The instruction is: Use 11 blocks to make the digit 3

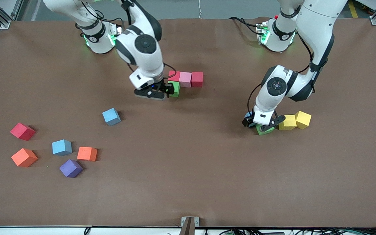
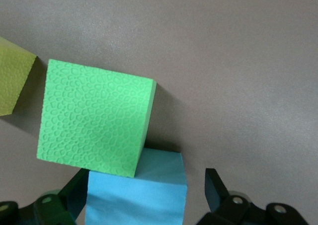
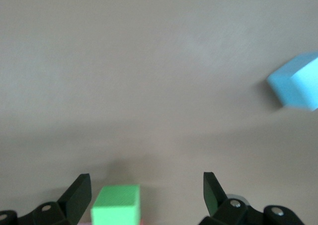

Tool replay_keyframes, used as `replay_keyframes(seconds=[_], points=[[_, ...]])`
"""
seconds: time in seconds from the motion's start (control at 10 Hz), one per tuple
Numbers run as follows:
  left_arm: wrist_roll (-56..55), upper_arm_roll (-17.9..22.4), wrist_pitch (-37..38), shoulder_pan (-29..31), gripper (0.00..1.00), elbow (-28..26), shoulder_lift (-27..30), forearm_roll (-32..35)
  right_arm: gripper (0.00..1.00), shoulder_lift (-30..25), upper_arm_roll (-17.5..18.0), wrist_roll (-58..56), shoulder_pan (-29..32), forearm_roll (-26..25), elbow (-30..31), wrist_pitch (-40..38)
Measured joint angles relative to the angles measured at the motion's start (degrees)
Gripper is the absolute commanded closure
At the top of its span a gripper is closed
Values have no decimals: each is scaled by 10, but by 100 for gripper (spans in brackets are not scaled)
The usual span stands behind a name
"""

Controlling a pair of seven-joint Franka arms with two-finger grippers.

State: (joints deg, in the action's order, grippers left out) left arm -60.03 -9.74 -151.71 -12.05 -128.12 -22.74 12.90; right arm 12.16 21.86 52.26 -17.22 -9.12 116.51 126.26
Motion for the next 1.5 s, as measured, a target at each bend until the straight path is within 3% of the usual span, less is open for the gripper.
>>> replay_keyframes(seconds=[0.4,0.6,0.9,1.0,1.1,1.5], points=[[0,0,0,0,3,0,0,0,1,0,-5,-178,151,1,-28,-17],[0,0,0,0,18,0,-1,0,0,1,-6,-250,213,2,-41,-16],[-4,0,0,0,61,0,-1,0,0,34,-6,-288,257,2,-54,18],[-21,-1,0,0,70,0,0,0,0,55,-6,-289,267,2,-52,34],[-42,-2,0,-1,77,1,-1,0,0,74,-7,-289,280,2,-45,54],[-126,-8,39,-3,81,56,2,0,0,91,-6,-273,299,10,15,103]])
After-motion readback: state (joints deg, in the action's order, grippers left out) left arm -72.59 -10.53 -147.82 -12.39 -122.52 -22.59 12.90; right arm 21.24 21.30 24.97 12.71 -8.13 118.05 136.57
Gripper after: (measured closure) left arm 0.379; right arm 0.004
